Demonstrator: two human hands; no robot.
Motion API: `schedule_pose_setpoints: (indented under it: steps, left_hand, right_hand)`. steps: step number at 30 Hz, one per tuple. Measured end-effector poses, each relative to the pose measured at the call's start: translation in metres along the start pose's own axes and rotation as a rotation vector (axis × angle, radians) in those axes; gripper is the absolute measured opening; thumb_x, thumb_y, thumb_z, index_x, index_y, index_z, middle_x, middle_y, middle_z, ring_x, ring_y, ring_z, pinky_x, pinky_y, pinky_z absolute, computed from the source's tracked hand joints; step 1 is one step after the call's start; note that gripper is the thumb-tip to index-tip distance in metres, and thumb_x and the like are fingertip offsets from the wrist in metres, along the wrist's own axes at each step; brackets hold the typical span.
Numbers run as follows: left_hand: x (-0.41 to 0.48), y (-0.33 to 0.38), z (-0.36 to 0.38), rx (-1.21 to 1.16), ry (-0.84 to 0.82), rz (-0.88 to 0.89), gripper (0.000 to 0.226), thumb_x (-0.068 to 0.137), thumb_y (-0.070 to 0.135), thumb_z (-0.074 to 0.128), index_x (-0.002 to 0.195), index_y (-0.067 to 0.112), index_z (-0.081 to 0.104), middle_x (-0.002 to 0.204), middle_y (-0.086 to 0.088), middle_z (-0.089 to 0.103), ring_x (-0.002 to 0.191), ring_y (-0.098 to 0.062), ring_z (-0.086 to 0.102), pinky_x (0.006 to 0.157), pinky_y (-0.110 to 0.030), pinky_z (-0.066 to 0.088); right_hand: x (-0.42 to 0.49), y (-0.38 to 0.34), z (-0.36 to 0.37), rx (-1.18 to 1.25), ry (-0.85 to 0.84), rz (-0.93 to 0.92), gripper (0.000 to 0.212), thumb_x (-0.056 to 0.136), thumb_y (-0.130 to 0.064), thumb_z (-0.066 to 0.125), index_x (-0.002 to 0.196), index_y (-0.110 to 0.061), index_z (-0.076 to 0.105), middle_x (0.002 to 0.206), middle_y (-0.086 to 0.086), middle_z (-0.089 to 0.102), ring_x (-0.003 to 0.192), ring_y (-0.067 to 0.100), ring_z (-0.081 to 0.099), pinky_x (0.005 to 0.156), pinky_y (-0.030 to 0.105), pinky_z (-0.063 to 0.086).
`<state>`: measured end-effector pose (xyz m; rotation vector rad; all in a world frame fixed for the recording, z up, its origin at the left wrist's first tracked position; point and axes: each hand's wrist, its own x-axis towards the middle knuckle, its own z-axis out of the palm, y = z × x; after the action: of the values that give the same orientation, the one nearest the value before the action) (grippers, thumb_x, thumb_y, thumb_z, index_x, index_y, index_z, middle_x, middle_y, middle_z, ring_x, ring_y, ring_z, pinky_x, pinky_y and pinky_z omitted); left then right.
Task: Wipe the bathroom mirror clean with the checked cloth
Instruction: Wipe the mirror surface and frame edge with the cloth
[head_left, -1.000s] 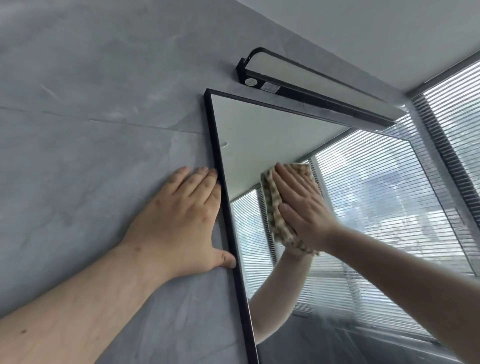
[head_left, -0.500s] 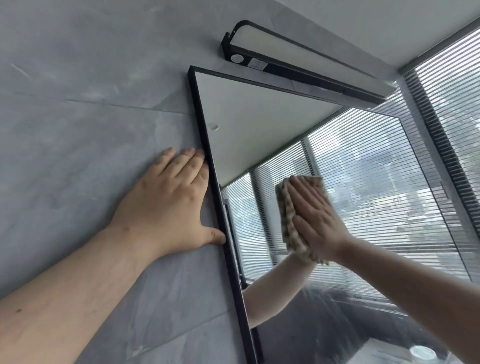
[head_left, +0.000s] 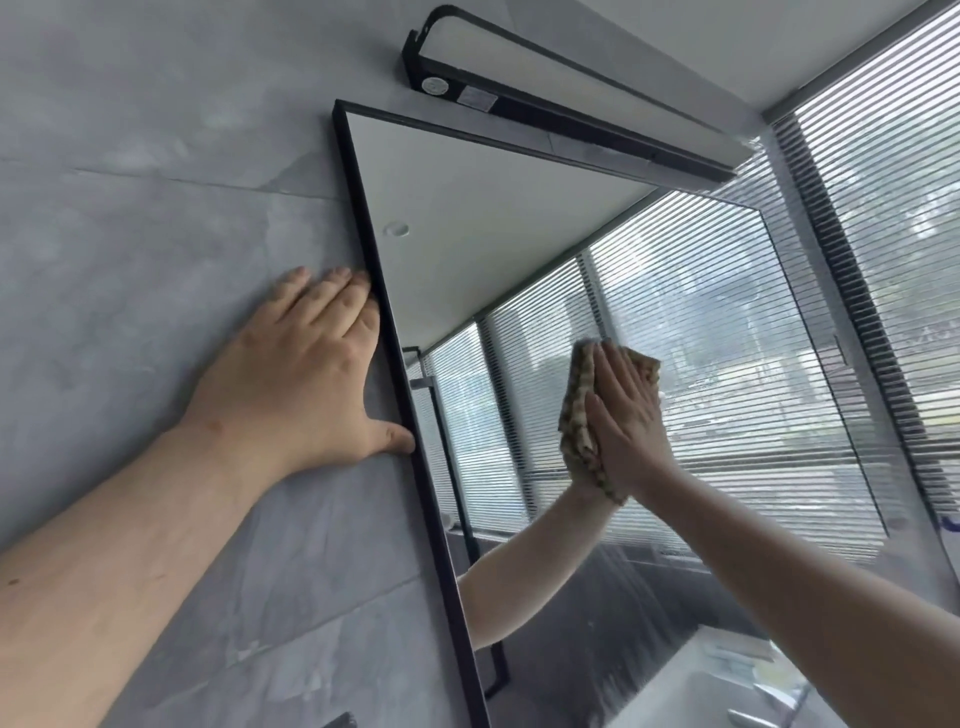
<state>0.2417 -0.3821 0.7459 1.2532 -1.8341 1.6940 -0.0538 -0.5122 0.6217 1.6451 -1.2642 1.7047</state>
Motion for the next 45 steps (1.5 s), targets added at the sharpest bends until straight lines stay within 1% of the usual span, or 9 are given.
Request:
schedule_pose_setpoints:
  steps: [13, 15, 18, 23, 25, 30, 36, 40, 45]
  left_hand:
    - [-0.002, -0.001, 0.002, -0.016, 0.026, 0.017, 0.131, 0.054, 0.094, 0.029, 0.136, -0.006, 0.052, 0.147, -0.023, 0.047, 0.142, -0.035, 0.039, 0.121, -0.049, 0.02]
    - [-0.002, -0.001, 0.003, -0.005, 0.027, 0.019, 0.132, 0.054, 0.094, 0.028, 0.138, -0.005, 0.049, 0.15, -0.021, 0.045, 0.144, -0.033, 0.036, 0.122, -0.049, 0.018]
    - [-0.002, -0.002, 0.001, 0.008, 0.03, 0.008, 0.134, 0.055, 0.097, 0.027, 0.145, -0.001, 0.042, 0.157, -0.017, 0.037, 0.148, -0.029, 0.028, 0.124, -0.046, 0.013]
    - [-0.001, -0.001, -0.003, -0.018, 0.047, -0.002, 0.134, 0.052, 0.094, 0.038, 0.148, 0.0, 0.038, 0.159, -0.016, 0.033, 0.15, -0.028, 0.024, 0.124, -0.045, 0.01]
    - [-0.001, -0.001, -0.004, -0.027, 0.052, -0.001, 0.135, 0.051, 0.094, 0.039, 0.147, 0.0, 0.039, 0.159, -0.016, 0.034, 0.15, -0.028, 0.025, 0.124, -0.045, 0.011]
    - [-0.001, 0.0, -0.005, -0.044, 0.049, -0.002, 0.134, 0.05, 0.093, 0.041, 0.145, -0.001, 0.041, 0.157, -0.018, 0.036, 0.149, -0.03, 0.027, 0.124, -0.045, 0.012]
    - [-0.006, 0.001, -0.008, -0.077, 0.056, 0.002, 0.129, 0.056, 0.091, 0.045, 0.147, 0.0, 0.04, 0.158, -0.016, 0.035, 0.149, -0.029, 0.026, 0.124, -0.045, 0.01]
    - [-0.008, 0.0, -0.008, -0.107, 0.069, 0.0, 0.126, 0.058, 0.089, 0.051, 0.147, 0.0, 0.041, 0.157, -0.016, 0.036, 0.149, -0.029, 0.027, 0.124, -0.046, 0.01]
    - [-0.009, 0.001, -0.008, -0.109, 0.066, 0.004, 0.125, 0.059, 0.089, 0.048, 0.148, 0.002, 0.039, 0.159, -0.014, 0.034, 0.15, -0.028, 0.025, 0.124, -0.045, 0.009]
  right_hand:
    - [-0.136, -0.049, 0.008, -0.024, -0.121, -0.688, 0.061, 0.102, -0.041, 0.027, 0.156, -0.012, 0.027, 0.162, 0.013, 0.026, 0.149, 0.035, 0.024, 0.12, 0.055, 0.019]
    - [-0.121, -0.037, 0.009, -0.032, -0.102, -0.639, 0.06, 0.102, -0.041, 0.028, 0.154, -0.01, 0.031, 0.162, 0.013, 0.027, 0.15, 0.034, 0.024, 0.12, 0.056, 0.02]
    - [-0.084, -0.013, 0.01, -0.028, -0.006, -0.256, 0.061, 0.103, -0.044, 0.021, 0.154, -0.01, 0.026, 0.163, 0.011, 0.022, 0.152, 0.027, 0.019, 0.12, 0.056, 0.021]
    - [-0.039, -0.019, 0.01, 0.057, 0.076, 0.265, 0.068, 0.097, -0.051, 0.014, 0.158, -0.021, 0.019, 0.165, -0.004, 0.014, 0.151, 0.005, 0.006, 0.12, 0.022, -0.006]
    - [-0.039, -0.033, 0.011, 0.057, 0.055, 0.351, 0.069, 0.094, -0.049, 0.013, 0.158, -0.024, 0.013, 0.166, -0.006, 0.01, 0.151, 0.004, 0.003, 0.121, 0.023, -0.007]
    - [-0.087, -0.091, 0.014, 0.026, -0.035, 0.068, 0.066, 0.093, -0.051, 0.009, 0.154, -0.027, 0.0, 0.165, -0.007, 0.001, 0.152, 0.005, -0.008, 0.124, 0.034, -0.005]
    - [-0.137, -0.117, 0.013, 0.01, -0.005, -0.463, 0.059, 0.101, -0.036, 0.031, 0.153, -0.01, 0.028, 0.162, 0.012, 0.025, 0.152, 0.026, 0.018, 0.124, 0.042, 0.01]
    - [-0.112, -0.114, 0.014, 0.017, 0.015, -0.434, 0.058, 0.1, -0.037, 0.031, 0.153, -0.011, 0.028, 0.161, 0.01, 0.026, 0.152, 0.023, 0.018, 0.124, 0.043, 0.013]
    - [-0.063, -0.107, 0.011, 0.049, -0.021, -0.06, 0.062, 0.098, -0.049, 0.018, 0.156, -0.027, 0.012, 0.163, -0.01, 0.006, 0.152, 0.005, 0.0, 0.124, 0.032, -0.002]
